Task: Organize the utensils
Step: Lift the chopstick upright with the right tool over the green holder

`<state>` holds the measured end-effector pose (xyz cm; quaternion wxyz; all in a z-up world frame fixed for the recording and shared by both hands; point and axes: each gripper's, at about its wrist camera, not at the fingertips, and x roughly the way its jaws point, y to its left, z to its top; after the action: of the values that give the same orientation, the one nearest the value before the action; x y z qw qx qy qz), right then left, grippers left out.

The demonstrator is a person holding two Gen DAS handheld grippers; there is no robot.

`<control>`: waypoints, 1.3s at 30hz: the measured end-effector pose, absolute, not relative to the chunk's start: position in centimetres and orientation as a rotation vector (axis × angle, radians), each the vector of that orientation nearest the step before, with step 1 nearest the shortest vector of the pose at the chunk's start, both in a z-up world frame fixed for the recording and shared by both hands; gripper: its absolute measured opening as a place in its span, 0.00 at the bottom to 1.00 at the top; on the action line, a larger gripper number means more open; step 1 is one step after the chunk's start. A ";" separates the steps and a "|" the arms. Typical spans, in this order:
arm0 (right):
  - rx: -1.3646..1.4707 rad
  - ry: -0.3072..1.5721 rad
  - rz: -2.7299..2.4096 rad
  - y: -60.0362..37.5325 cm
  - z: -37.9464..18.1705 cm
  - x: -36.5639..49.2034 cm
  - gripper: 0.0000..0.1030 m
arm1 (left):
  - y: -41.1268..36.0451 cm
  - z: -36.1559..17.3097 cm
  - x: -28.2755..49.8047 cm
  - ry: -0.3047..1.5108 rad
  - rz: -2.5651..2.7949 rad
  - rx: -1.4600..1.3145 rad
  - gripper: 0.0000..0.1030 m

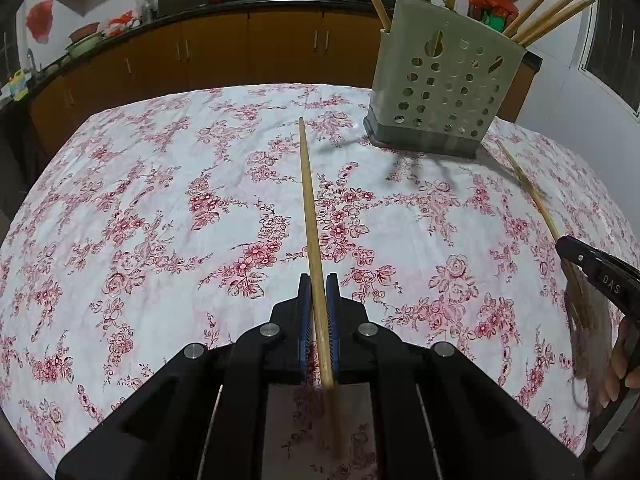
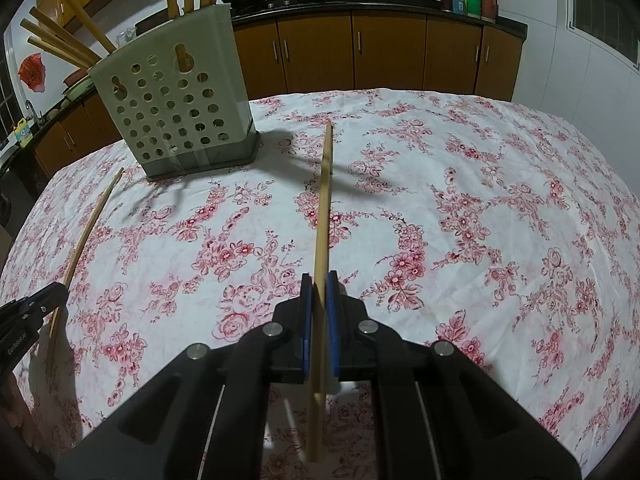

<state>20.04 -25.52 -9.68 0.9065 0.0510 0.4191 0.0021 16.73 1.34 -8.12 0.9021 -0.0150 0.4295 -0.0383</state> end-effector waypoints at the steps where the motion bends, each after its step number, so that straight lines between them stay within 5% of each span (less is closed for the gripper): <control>1: 0.105 0.865 0.004 -25.5 -9.7 20.0 0.09 | 1.3 -8.1 16.7 0.888 -0.079 -0.031 0.08; 25: 0.073 0.866 -0.007 -25.4 -9.6 19.9 0.08 | 1.5 -8.0 16.9 0.893 -0.079 -0.056 0.07; 39: 0.113 0.667 0.001 -26.8 -1.9 18.3 0.08 | 1.9 -2.0 15.9 0.729 -0.119 -0.086 0.07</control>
<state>18.33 -26.85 -1.94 0.9434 0.0557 0.3270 0.0006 15.91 1.86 -2.00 0.9316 -0.0422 0.3562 -0.0581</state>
